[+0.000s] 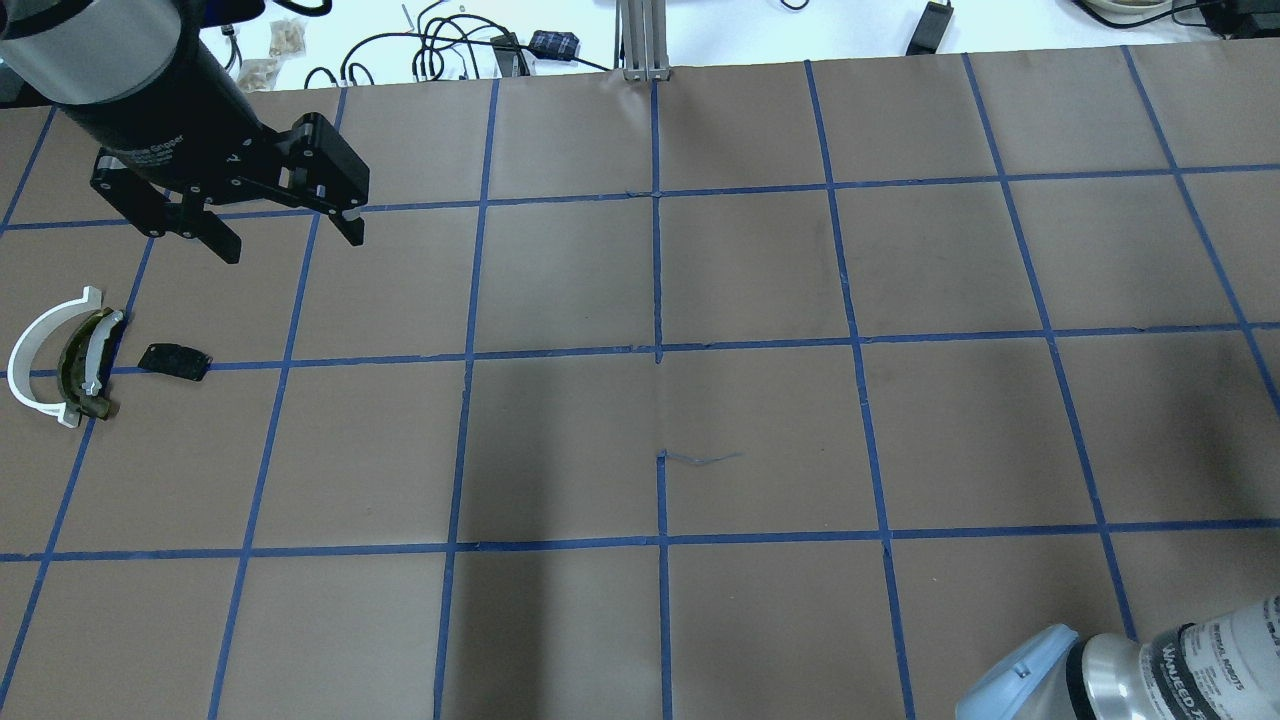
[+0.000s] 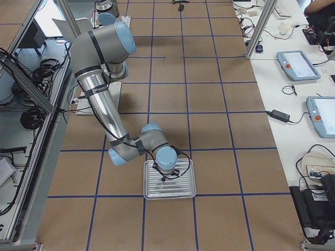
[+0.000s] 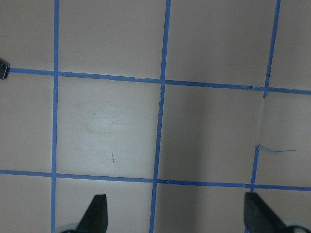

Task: Place bearing gear from tray to pile

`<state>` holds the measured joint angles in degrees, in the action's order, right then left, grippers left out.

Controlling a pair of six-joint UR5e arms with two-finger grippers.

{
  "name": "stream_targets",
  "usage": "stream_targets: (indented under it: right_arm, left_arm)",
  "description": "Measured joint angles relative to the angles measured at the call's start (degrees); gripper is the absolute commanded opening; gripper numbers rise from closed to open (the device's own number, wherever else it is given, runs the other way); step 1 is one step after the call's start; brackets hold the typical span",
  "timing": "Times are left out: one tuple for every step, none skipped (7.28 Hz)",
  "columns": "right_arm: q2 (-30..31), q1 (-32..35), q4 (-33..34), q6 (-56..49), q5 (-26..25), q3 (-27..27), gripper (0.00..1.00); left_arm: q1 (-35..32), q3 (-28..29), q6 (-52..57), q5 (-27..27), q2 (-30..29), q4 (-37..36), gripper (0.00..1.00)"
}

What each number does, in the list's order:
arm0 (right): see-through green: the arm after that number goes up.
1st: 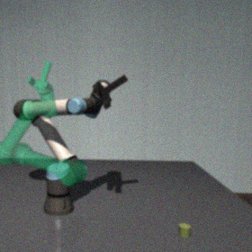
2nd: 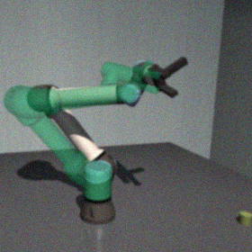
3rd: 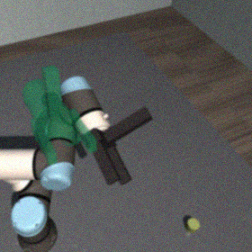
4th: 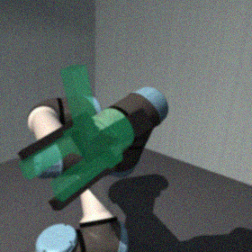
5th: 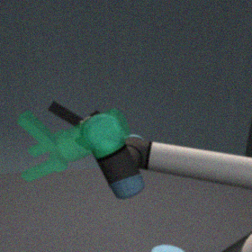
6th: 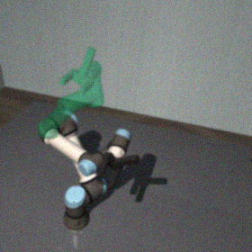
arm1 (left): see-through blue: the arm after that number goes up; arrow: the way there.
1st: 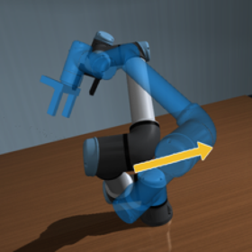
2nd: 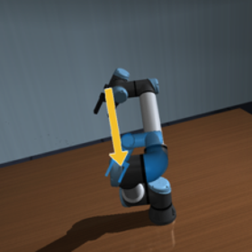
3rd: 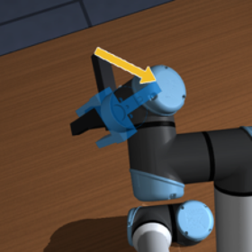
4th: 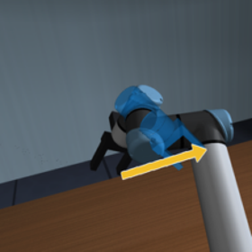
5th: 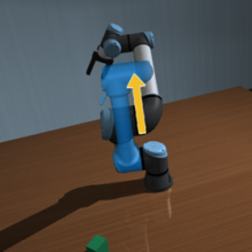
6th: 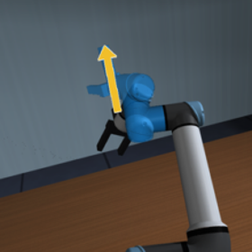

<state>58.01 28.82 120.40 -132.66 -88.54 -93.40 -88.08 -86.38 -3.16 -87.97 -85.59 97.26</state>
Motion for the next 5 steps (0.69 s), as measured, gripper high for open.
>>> stream_targets:
  right_arm:
    - [3.05, 1.49, -4.03, 2.81, -1.83, -0.22, 0.0]
    - [7.57, 3.9, -9.31, 7.64, -3.39, -0.47, 0.0]
    - [11.54, 6.73, -13.1, 12.31, -3.95, -0.63, 0.0]
    - [14.37, 10.16, -15.41, 16.68, -4.04, -0.69, 0.0]
    - [17.01, 14.89, -17.66, 23.61, -3.99, -0.77, 0.0]
  left_arm:
    - [0.04, 0.07, 0.0, 0.06, 0.04, -0.01, 1.0]
    - [0.07, 0.11, 0.0, 0.12, 0.06, 0.0, 1.0]
    - [0.08, 0.15, 0.0, 0.15, 0.07, -0.03, 1.0]
    - [0.1, 0.16, 0.0, 0.16, 0.07, -0.03, 1.0]
    - [0.1, 0.14, 0.0, 0.14, 0.07, 0.01, 1.0]
